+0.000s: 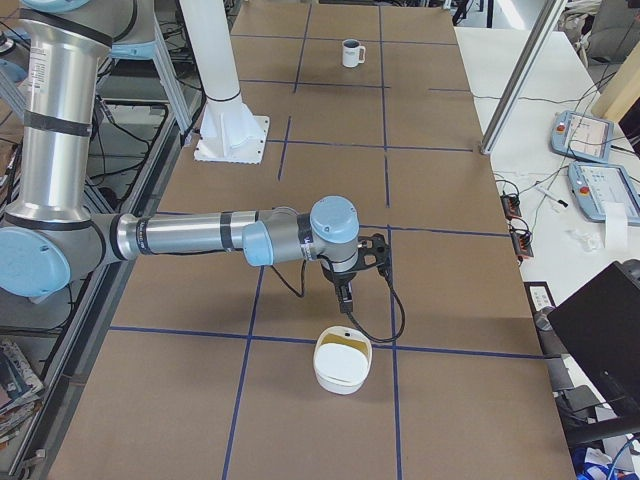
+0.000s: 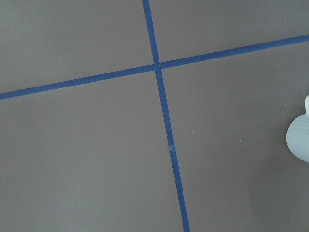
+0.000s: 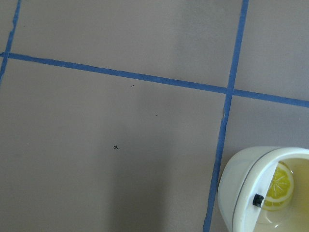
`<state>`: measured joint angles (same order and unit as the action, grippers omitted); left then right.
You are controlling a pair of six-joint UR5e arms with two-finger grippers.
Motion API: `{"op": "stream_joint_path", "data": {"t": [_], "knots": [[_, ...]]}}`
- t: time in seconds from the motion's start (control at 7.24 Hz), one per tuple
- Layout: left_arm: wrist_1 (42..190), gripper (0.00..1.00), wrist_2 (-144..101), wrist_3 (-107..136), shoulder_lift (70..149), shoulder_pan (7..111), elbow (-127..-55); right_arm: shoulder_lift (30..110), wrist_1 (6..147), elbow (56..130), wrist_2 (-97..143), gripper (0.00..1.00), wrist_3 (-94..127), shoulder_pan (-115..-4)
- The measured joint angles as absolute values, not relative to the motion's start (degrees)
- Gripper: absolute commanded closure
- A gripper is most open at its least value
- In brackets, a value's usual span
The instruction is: Left arm hands cup to right arm to dump lemon
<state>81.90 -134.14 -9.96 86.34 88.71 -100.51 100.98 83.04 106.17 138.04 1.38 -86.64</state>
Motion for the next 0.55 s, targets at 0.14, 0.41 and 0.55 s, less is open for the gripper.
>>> {"op": "stream_joint_path", "data": {"t": [0.14, 0.41, 0.55], "knots": [[82.0, 0.0, -134.36, -9.99, 85.79, 88.74, -100.73, 101.31, 83.0, 106.07, 138.0, 0.0, 1.81, -86.7], [82.02, 0.0, -134.47, -10.1, 84.38, 88.8, -101.82, 101.87, 82.97, 106.08, 137.93, 0.0, 2.07, -86.74], [81.9, 0.0, -134.39, -10.09, 83.66, 88.82, -102.24, 102.01, 82.97, 106.15, 137.87, 0.0, 2.08, -86.77]]}}
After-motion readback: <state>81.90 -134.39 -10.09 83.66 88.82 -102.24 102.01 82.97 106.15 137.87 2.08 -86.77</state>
